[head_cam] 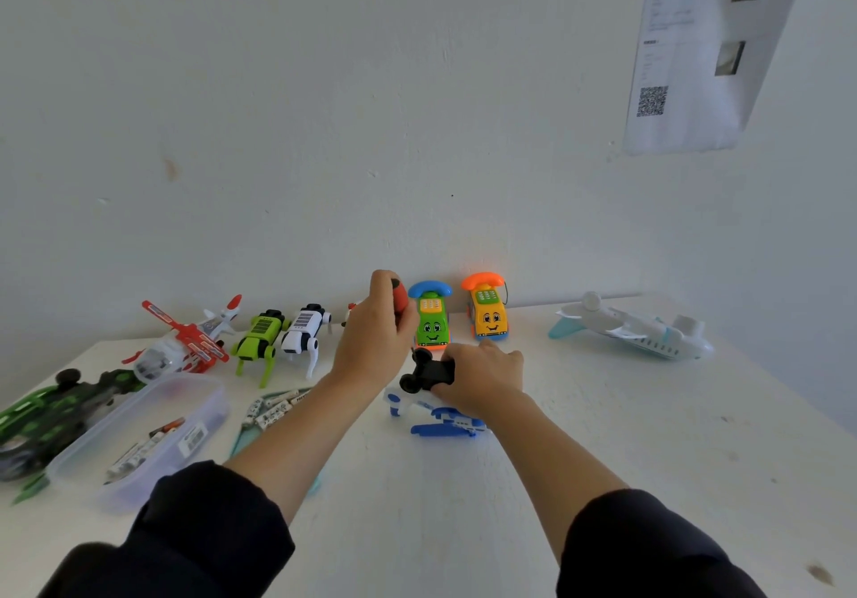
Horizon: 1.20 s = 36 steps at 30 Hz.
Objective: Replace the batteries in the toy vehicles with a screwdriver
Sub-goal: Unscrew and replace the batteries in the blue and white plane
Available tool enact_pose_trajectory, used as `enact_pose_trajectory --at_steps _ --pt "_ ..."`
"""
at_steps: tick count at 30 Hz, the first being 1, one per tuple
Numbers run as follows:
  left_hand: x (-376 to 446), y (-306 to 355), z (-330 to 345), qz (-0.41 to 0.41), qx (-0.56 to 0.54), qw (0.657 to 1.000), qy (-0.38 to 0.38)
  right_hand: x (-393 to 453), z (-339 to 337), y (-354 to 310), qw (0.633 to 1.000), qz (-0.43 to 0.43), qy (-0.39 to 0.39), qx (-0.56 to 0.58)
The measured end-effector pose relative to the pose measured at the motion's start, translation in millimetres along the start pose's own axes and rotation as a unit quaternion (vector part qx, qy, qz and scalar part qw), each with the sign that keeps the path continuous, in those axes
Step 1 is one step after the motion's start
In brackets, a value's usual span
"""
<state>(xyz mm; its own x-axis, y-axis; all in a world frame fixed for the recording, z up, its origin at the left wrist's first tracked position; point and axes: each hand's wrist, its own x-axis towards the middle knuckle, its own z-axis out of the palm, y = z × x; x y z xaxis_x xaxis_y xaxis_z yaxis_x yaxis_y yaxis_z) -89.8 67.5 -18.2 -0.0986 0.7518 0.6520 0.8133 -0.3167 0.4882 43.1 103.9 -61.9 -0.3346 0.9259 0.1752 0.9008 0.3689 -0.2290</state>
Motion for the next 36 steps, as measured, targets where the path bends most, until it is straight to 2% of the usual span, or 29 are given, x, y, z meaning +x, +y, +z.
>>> enact_pose_trajectory --at_steps 7,9,11,13,16,20,22,25,29,32,36 --pt "0.6 8.5 8.3 0.033 0.051 0.998 0.006 -0.9 1.0 -1.2 1.000 0.000 0.010 0.008" --pt "3.0 1.2 9.3 -0.007 0.018 0.999 0.027 -1.9 0.9 -1.0 1.000 0.000 0.010 0.007" --pt "5.1 -9.2 5.8 -0.105 -0.050 0.992 0.056 -2.8 -0.2 -1.1 1.000 0.001 0.009 0.004" --pt "3.1 -19.6 0.3 -0.223 -0.149 0.960 0.078 -3.2 -1.2 -1.4 1.000 0.002 0.008 0.004" --pt "-3.9 -34.0 -3.7 -0.353 -0.276 0.887 0.114 -4.0 -1.8 -1.6 1.000 0.005 0.006 0.014" --pt "-12.0 -43.5 -0.6 -0.442 -0.340 0.817 0.145 -5.1 -1.8 -1.3 0.999 0.018 0.010 0.049" --pt "-13.4 -43.4 -1.2 -0.450 -0.351 0.807 0.153 -4.0 -3.4 -1.6 0.996 0.025 0.002 0.085" --pt "-12.7 -39.2 -1.5 -0.417 -0.327 0.834 0.157 -4.2 -6.1 2.0 0.985 0.028 0.014 0.169" --pt "-9.5 -33.0 -1.1 -0.343 -0.261 0.893 0.130 -9.0 -3.1 14.7 0.944 0.046 0.069 0.320" --pt "-8.1 -24.3 -2.1 -0.286 -0.230 0.922 0.122 -18.3 9.6 22.9 0.923 0.081 0.099 0.364" --pt "-9.4 -12.6 -0.7 -0.214 -0.215 0.944 0.130 -30.0 24.3 28.4 0.903 0.086 0.130 0.401"
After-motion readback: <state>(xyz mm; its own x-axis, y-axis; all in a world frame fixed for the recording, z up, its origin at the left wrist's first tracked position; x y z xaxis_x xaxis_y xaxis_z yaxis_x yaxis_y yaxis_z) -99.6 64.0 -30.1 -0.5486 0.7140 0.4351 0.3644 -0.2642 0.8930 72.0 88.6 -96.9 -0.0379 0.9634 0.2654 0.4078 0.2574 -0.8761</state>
